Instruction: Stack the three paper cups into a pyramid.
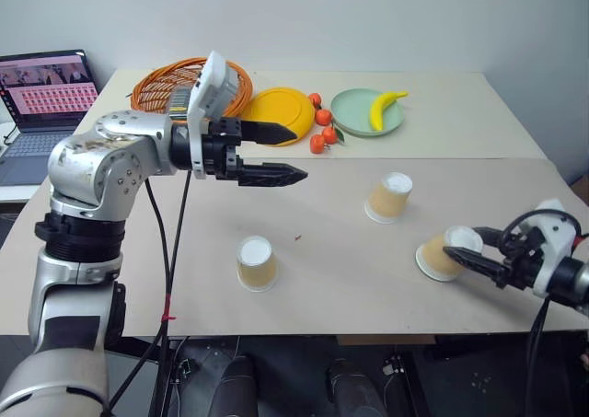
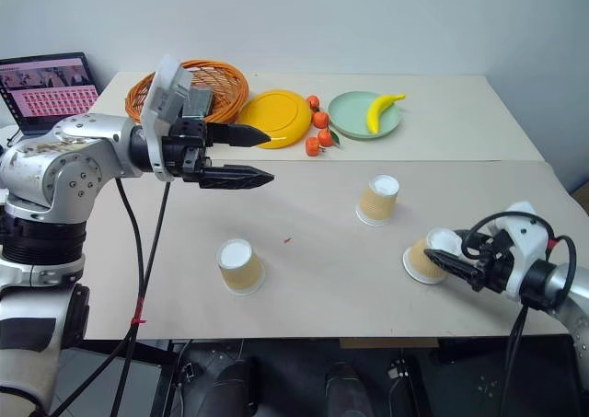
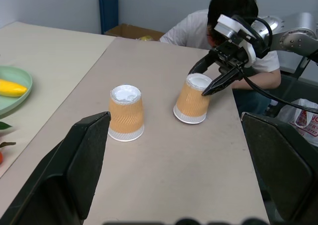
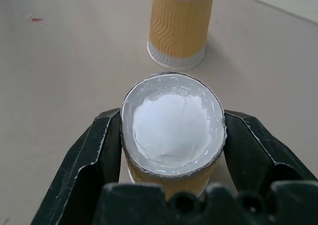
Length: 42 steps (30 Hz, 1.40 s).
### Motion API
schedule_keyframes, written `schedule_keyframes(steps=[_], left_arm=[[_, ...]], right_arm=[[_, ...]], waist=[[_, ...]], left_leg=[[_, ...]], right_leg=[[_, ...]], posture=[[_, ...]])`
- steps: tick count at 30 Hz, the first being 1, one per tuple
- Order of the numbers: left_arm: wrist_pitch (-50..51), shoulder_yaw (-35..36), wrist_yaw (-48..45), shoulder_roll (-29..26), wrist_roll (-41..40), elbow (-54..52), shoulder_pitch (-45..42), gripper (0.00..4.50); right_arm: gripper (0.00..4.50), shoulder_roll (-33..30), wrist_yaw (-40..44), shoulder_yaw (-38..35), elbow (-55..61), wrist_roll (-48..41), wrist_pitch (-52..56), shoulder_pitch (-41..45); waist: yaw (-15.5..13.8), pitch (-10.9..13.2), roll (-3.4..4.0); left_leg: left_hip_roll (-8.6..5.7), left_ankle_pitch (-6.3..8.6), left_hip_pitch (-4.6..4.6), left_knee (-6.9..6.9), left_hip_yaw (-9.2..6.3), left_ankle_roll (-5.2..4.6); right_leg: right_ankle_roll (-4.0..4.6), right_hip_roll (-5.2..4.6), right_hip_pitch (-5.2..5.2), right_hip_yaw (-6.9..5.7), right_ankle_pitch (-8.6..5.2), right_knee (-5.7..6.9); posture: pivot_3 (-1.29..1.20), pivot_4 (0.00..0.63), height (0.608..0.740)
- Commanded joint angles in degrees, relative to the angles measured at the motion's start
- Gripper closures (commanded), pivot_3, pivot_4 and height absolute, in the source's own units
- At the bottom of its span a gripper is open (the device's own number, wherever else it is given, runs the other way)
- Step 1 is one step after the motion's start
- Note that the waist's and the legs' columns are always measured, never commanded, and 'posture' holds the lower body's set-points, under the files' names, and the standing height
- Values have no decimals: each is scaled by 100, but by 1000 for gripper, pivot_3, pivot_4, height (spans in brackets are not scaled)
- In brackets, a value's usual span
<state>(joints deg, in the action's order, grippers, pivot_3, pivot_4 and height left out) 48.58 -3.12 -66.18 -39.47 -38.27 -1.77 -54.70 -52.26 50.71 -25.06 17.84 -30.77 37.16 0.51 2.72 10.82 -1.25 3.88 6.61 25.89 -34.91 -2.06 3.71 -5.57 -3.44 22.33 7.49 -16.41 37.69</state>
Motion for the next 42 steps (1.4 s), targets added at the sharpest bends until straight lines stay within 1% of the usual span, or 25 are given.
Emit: schedule_keyframes(steps=[1,6,9,14,18,24,26,30,36,42], left_arm=[[-86,214,56,-63,-32,-238,48,0],[-37,328,214,-81,-80,-426,224,0],[23,457,353,-153,-118,-631,435,0],[140,678,639,-234,-207,-1037,802,0],[330,810,895,-268,-363,-1348,960,0],[620,1193,1295,-479,-648,-1861,1307,0],[683,1268,1397,-517,-730,-1973,1382,0],[902,1568,1727,-600,-1001,-2326,1628,0],[1021,1745,2078,-659,-1274,-2590,1803,0],[1045,1824,2307,-730,-1489,-2716,1913,0]], right_arm=[[1821,-285,114,319,262,-303,285,729],[1821,-471,409,1098,474,-532,570,1738],[1821,-511,694,1527,593,-669,696,2174],[1821,-276,1042,2134,513,-796,693,2763],[1821,-2,1255,2587,190,-555,485,3076],[1821,417,1588,3334,-573,6,79,3511],[1821,499,1698,3452,-785,148,-53,3601],[1821,995,1885,3809,-1707,674,-746,4002],[1821,1579,2174,4094,-2840,1250,-1584,4514],[1821,1835,2426,4184,-3372,1548,-1938,4705]], waist=[[17,0,0],[-13,1,0],[-23,1,0],[-42,2,-2],[-29,3,-5],[-17,3,-5],[-14,4,-5],[-4,5,-7],[-13,6,-8],[-22,6,-9]], left_leg=[[1,0,-1,-1,0,0],[0,0,4,6,-2,0],[0,0,8,10,-6,0],[1,0,16,7,-12,0],[1,0,16,3,-13,0],[1,0,18,6,-15,0],[1,0,18,6,-15,0],[1,0,17,4,-15,0],[1,0,17,7,-16,0],[1,0,18,9,-19,1]], right_leg=[[0,0,0,0,0,-1],[5,0,3,-3,-1,-3],[9,0,3,-9,0,-7],[22,-1,8,-17,7,-8],[20,-1,7,-19,6,-5],[23,-1,10,-21,7,-6],[24,-1,11,-21,8,-5],[24,0,10,-21,8,-4],[30,0,11,-24,11,-4],[35,0,10,-30,14,-4]], posture=[[0,150,732],[0,150,732],[0,150,732],[0,150,732],[0,150,732],[0,150,732],[0,150,732],[0,150,732],[0,150,732],[0,150,732]])
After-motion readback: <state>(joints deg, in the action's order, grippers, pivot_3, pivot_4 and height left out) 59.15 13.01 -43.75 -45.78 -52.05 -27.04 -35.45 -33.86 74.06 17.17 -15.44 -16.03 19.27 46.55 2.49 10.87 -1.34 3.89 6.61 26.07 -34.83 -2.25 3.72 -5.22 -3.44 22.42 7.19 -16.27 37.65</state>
